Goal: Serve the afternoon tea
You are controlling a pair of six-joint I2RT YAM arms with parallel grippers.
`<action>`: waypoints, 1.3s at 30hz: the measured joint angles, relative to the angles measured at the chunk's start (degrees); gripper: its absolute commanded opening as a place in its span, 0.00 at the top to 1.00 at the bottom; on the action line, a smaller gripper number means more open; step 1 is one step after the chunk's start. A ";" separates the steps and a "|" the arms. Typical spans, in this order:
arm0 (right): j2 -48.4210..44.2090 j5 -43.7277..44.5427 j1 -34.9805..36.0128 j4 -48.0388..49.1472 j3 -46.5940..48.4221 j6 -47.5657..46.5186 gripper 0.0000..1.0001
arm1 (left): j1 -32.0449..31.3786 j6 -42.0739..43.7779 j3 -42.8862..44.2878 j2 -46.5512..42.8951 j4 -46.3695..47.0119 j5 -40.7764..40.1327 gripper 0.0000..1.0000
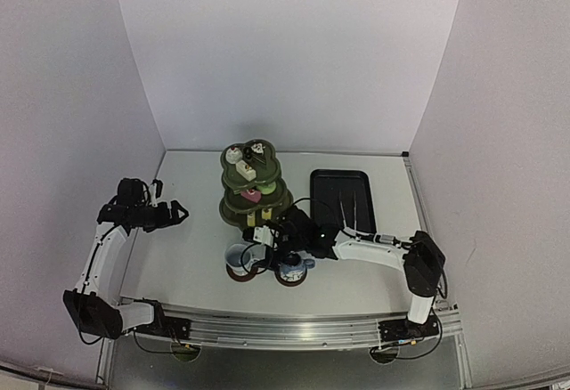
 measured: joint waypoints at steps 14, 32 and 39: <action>-11.05 8.08 -19.43 2.25 -10.34 23.79 0.04 | 0.02 0.24 -13.50 -1.69 24.97 -10.46 0.00; -63.09 20.08 -50.71 9.23 -50.36 35.55 0.05 | 1.89 0.25 -36.88 -8.63 56.79 -27.13 0.00; -81.88 21.19 -50.71 10.81 -65.36 34.23 0.05 | 2.03 4.82 -40.79 -12.65 59.25 -28.07 0.00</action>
